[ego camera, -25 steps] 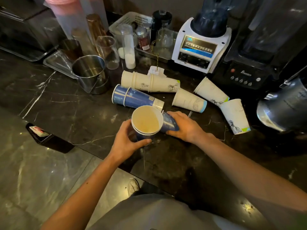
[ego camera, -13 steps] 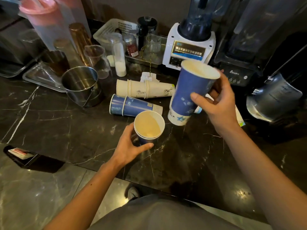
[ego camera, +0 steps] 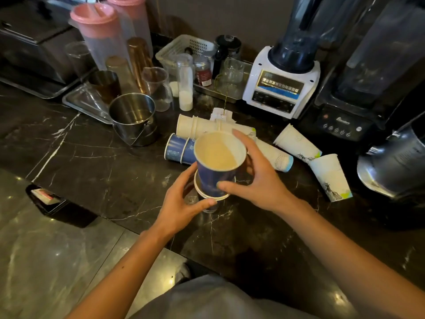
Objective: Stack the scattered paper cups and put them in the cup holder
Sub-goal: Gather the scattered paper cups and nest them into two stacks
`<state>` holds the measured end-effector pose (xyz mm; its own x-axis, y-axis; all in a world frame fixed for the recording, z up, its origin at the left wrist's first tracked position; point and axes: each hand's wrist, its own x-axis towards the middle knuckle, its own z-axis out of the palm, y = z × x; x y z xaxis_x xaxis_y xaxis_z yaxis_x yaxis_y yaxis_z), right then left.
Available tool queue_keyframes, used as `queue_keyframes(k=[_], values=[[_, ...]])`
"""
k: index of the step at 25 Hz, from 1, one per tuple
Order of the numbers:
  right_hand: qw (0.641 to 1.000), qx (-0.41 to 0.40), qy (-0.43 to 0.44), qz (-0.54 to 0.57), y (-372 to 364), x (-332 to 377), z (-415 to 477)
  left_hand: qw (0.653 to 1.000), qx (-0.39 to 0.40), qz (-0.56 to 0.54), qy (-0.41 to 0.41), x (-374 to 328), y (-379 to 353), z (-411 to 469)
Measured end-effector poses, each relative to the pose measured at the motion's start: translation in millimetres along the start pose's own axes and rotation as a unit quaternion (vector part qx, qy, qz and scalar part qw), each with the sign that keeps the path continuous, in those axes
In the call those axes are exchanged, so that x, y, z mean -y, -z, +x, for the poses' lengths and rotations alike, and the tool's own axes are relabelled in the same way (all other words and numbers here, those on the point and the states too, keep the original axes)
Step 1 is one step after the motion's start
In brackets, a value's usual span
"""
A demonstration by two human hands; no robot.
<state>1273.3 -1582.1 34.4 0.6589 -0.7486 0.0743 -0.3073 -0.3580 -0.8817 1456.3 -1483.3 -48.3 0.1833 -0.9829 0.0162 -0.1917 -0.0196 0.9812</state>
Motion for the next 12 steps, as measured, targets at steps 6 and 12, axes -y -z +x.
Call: queue_keyframes(k=[6,12], values=[[0.993,0.106,-0.036,-0.043,0,-35,6,0.999,-0.027,0.016,0.004,-9,1,-1],[0.988,0.150,-0.045,-0.009,-6,-46,11,0.998,-0.044,0.040,-0.015,-6,10,-1]])
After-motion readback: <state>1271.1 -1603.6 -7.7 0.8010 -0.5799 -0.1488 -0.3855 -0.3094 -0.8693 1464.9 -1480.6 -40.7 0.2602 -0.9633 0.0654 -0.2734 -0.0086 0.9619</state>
